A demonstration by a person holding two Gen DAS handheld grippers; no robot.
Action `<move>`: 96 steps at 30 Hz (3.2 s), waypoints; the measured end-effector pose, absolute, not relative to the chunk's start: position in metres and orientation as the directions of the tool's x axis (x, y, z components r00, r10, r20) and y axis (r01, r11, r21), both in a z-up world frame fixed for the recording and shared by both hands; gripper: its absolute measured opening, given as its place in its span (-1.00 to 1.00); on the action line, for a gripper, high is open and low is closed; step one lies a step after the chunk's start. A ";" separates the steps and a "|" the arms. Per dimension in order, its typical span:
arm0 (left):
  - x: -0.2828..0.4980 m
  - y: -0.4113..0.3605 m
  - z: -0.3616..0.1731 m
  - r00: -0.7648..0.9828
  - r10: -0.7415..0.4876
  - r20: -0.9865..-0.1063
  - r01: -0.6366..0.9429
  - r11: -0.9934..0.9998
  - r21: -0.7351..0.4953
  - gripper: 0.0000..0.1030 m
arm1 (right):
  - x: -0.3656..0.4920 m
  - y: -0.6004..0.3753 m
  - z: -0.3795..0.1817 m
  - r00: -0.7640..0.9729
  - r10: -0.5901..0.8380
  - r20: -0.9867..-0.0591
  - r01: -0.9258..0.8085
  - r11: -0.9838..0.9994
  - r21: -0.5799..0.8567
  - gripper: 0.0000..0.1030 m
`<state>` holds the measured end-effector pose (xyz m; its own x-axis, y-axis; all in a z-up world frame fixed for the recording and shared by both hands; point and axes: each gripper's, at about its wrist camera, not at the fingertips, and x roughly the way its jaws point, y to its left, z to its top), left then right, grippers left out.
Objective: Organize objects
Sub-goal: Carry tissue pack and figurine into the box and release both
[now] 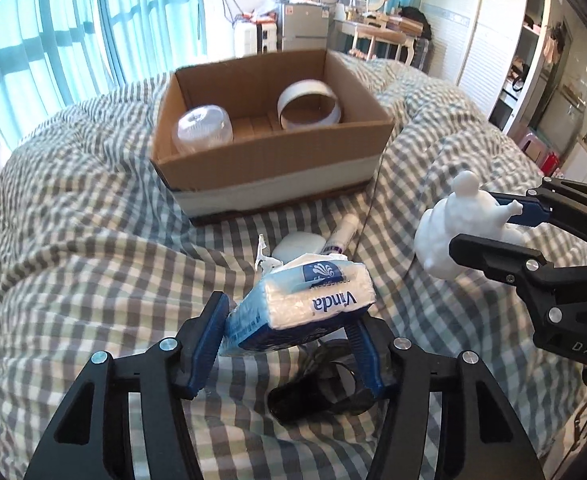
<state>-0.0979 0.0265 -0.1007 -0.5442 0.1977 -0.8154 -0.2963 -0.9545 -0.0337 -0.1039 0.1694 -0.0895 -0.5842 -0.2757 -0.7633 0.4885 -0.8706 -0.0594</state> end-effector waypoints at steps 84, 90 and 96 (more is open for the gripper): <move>-0.265 0.019 -0.010 -0.670 0.204 -0.714 -0.292 -0.956 0.001 0.89 | -0.223 0.161 -0.013 -0.624 -0.344 -0.702 0.516 -0.855 -0.040 0.50; -0.220 0.019 0.001 -0.701 0.129 -0.701 -0.251 -0.965 0.074 0.91 | -0.183 0.167 0.005 -0.644 -0.347 -0.682 0.518 -0.854 -0.055 0.56; -0.171 0.012 0.006 -0.738 0.063 -0.672 -0.202 -0.970 0.132 0.96 | -0.155 0.175 0.015 -0.655 -0.349 -0.670 0.517 -0.854 -0.061 0.73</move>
<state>-0.1706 0.0123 0.0063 -0.7376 0.0625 -0.6723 -0.2023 -0.9704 0.1317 -0.1553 0.1748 0.0148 -0.6554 -0.3494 -0.6696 0.5174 -0.8536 -0.0610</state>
